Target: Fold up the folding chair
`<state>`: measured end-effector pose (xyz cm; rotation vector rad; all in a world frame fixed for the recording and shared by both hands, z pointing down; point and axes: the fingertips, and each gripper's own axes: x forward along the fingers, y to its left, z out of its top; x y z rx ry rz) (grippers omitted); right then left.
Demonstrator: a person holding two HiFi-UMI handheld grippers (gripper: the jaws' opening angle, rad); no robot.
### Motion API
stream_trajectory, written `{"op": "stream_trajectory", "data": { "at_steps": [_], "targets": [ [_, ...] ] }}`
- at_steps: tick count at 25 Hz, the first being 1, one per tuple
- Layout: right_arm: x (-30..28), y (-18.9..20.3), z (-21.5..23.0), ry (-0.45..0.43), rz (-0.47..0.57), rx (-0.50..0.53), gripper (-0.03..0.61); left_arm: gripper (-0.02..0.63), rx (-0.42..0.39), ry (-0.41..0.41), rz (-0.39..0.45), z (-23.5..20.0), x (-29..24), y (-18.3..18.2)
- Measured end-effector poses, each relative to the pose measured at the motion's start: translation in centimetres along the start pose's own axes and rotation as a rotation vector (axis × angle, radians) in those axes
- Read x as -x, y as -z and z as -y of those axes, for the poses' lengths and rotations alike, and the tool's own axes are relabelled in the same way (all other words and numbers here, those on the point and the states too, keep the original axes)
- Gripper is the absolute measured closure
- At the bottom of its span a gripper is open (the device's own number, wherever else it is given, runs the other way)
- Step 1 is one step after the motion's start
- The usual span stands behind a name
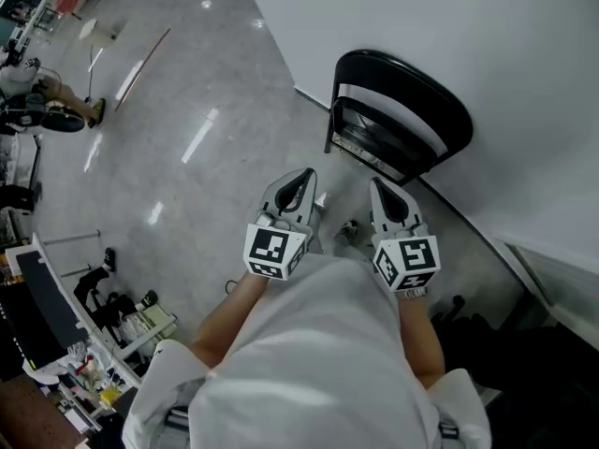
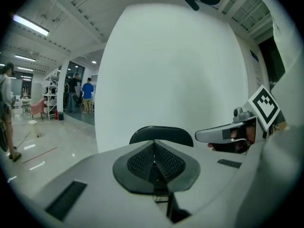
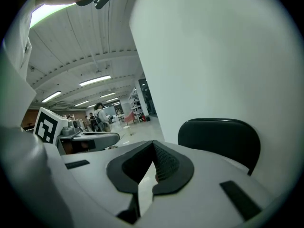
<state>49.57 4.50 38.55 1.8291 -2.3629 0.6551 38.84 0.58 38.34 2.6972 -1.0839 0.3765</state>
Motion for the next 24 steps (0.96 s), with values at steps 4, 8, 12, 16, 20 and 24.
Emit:
{"op": "stream_trajectory", "data": {
  "at_steps": [4,8,12,16,20,24],
  "targets": [
    [-1.1,1.0,-3.5,-0.116,-0.033,0.021,0.574,0.601,0.013,-0.112,-0.008,-1.5,3.3,1.0],
    [-2.4,1.3,-6.7,-0.185,-0.048,0.060,0.574,0.601,0.038,-0.183,0.007,-3.5,5.8,1.2],
    [-3.5,1.8,-9.4,-0.231,-0.071,0.073,0.574,0.601,0.055,-0.242,0.013,-5.4,8.4,1.8],
    [-4.8,2.8,-13.2,-0.281,-0.099,0.108,0.574,0.601,0.075,-0.308,0.027,-8.0,12.3,2.5],
    [-5.4,4.5,-18.3,-0.337,-0.131,0.152,0.574,0.601,0.100,-0.363,0.002,-10.8,17.6,5.0],
    [-5.1,7.1,-23.4,-0.351,-0.162,0.155,0.574,0.601,0.137,-0.391,-0.028,-13.5,22.9,8.2]
  ]
}}
